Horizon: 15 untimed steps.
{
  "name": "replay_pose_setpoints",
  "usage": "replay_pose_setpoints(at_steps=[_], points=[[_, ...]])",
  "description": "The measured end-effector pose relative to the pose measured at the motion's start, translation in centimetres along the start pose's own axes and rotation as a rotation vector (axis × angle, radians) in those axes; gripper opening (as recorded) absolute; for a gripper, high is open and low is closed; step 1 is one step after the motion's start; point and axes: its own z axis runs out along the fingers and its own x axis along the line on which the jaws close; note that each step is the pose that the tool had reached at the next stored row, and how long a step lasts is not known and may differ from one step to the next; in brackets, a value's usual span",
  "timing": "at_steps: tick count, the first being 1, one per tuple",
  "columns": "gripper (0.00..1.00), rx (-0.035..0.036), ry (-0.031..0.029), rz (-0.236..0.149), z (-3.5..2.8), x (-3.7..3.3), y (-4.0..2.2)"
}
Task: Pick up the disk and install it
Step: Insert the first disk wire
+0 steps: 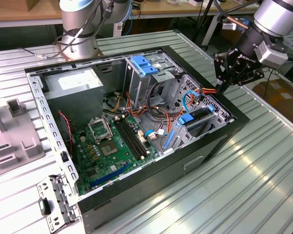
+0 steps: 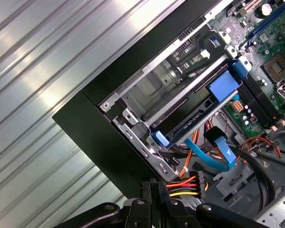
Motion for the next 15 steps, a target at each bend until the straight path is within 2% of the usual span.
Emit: replay_pose_setpoints(at_steps=[6, 10, 15], points=[[0.17, 0.0003, -0.0001, 0.0, 0.01, -0.06, 0.07], [0.17, 0.0008, -0.0007, 0.0, 0.03, -0.62, 0.6], [0.17, 0.0011, -0.0009, 0.0, 0.07, -1.0, 1.16]])
